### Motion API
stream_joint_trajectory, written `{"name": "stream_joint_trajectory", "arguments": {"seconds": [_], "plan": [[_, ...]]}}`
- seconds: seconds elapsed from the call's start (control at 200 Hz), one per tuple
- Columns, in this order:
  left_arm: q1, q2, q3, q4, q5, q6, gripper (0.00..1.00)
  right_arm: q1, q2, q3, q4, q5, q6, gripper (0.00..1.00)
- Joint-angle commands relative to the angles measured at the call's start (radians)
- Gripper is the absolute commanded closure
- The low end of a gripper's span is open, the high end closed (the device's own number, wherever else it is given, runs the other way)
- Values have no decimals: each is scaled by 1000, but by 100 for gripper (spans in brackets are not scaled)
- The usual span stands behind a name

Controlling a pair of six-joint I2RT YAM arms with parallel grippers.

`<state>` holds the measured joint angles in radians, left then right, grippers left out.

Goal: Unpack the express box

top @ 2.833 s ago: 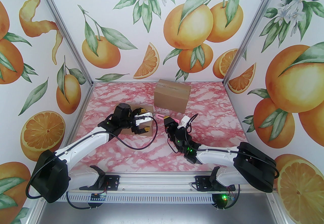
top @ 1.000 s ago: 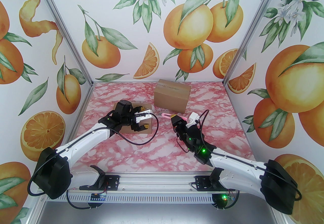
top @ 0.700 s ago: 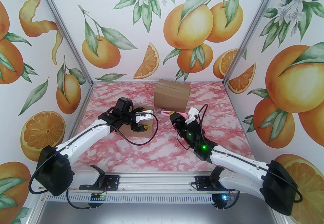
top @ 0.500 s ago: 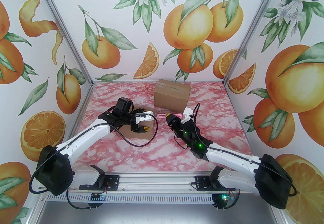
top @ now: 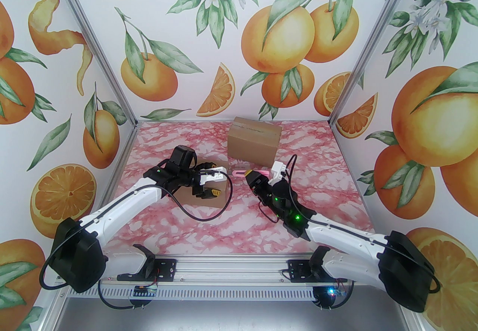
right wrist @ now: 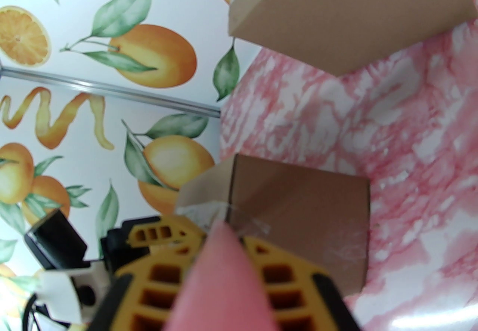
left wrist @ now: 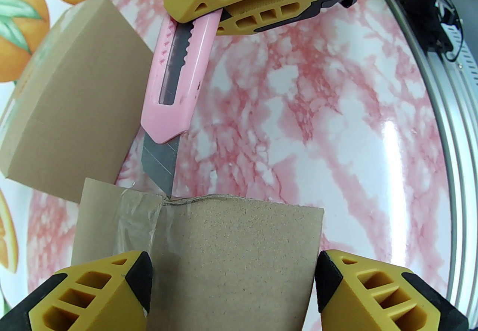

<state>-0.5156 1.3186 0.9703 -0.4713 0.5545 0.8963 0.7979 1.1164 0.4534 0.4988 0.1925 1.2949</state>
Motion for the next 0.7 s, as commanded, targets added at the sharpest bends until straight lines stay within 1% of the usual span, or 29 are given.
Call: {"name": "stream_joint_trajectory", "arguments": {"seconds": [0.0,0.685,0.695], "plan": [[-6,-24,-19,31,-1,1,25,6,-21,-9,6,17,9,100],[-8,-38,-61,56,-1,14,25,31,68,20,44,41,6,100],[-8,-38,-62,57,-2,13,25,32,69,20,66,42,6,100]]}}
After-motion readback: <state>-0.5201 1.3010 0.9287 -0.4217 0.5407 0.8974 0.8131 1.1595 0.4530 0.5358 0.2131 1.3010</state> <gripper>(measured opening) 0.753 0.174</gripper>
